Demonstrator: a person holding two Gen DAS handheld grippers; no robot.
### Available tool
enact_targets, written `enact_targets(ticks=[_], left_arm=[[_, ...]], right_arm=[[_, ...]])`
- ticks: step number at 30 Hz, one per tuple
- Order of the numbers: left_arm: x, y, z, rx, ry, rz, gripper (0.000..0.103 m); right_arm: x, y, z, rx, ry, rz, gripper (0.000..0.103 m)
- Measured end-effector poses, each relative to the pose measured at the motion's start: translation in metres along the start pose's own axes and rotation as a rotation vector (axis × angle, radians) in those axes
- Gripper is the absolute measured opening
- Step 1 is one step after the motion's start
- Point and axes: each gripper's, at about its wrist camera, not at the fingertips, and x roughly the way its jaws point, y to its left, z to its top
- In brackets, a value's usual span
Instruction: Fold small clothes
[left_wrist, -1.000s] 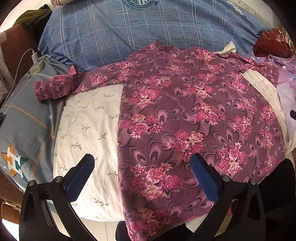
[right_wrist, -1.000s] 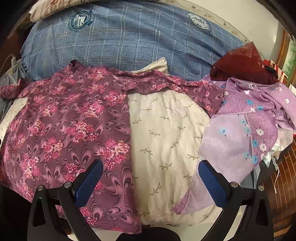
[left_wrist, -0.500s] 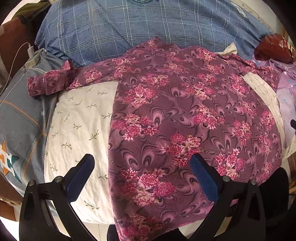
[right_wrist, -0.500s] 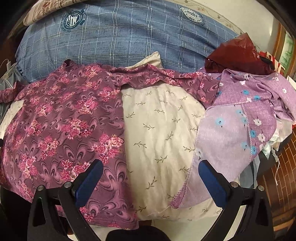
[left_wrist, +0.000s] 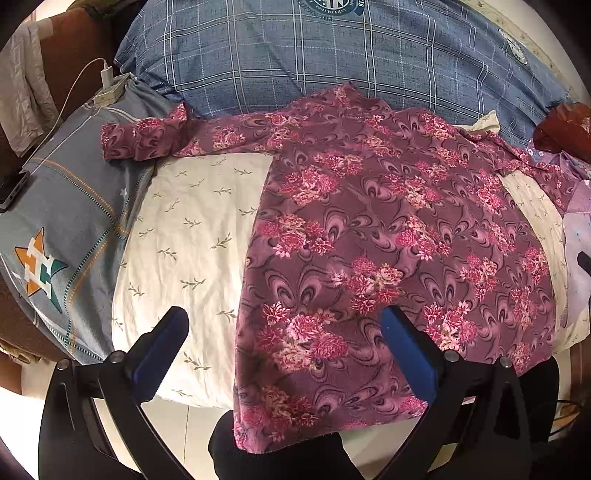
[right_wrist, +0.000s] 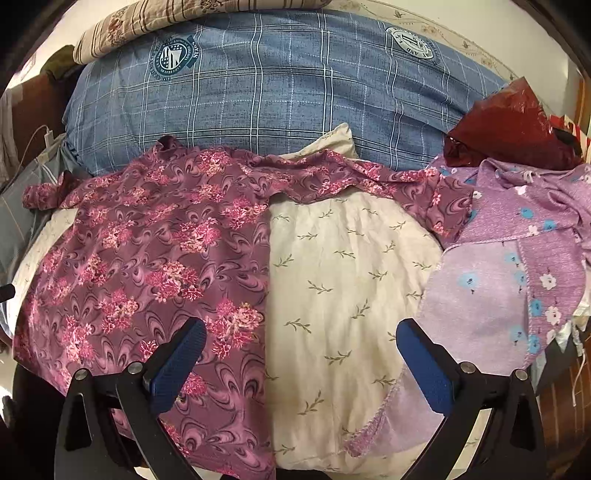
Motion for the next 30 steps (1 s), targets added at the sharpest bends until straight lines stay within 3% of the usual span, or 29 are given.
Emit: enact_targets(ticks=[4, 10, 15, 21, 22, 24, 25, 26, 27, 28, 29, 30], left_arm=[[0.001, 0.014, 0.011, -0.024, 0.007, 0.005, 0.103], [0.023, 0.052, 0.029, -0.092, 0.026, 0.084, 0.103], [0.052, 0.066, 0.023, -0.141, 0.099, 0.037, 0.103], [0.080, 0.052, 0.010, -0.147, 0.191, -0.066, 0.103], [0.083, 0.049, 0.008, -0.149, 0.202, -0.082, 0.103], [0.089, 0.043, 0.005, -0.173, 0.229, -0.144, 0.103], [0.091, 0.041, 0.004, -0.188, 0.239, -0.179, 0.098], [0.091, 0.040, 0.003, -0.201, 0.237, -0.206, 0.091], [0.090, 0.037, 0.004, -0.202, 0.228, -0.212, 0.074], [0.085, 0.034, 0.005, -0.189, 0.212, -0.201, 0.063], [0.081, 0.033, 0.006, -0.182, 0.222, -0.216, 0.030], [0.078, 0.036, 0.006, -0.187, 0.236, -0.236, 0.014]], right_arm=[[0.007, -0.001, -0.005, 0.027, 0.016, 0.024, 0.103], [0.025, 0.002, -0.009, 0.034, 0.072, 0.038, 0.103], [0.049, 0.007, -0.007, 0.045, 0.121, 0.070, 0.103], [0.089, 0.026, -0.002, 0.081, 0.196, 0.143, 0.101], [0.096, 0.032, -0.002, 0.075, 0.207, 0.151, 0.099], [0.104, 0.041, -0.003, 0.065, 0.224, 0.189, 0.078], [0.105, 0.046, -0.003, 0.047, 0.217, 0.175, 0.074], [0.103, 0.049, -0.002, 0.024, 0.196, 0.152, 0.056], [0.101, 0.052, -0.001, 0.002, 0.183, 0.141, 0.021], [0.098, 0.051, 0.001, -0.012, 0.181, 0.134, 0.004], [0.093, 0.047, 0.003, -0.001, 0.184, 0.168, 0.004], [0.083, 0.039, 0.005, 0.017, 0.176, 0.202, 0.004]])
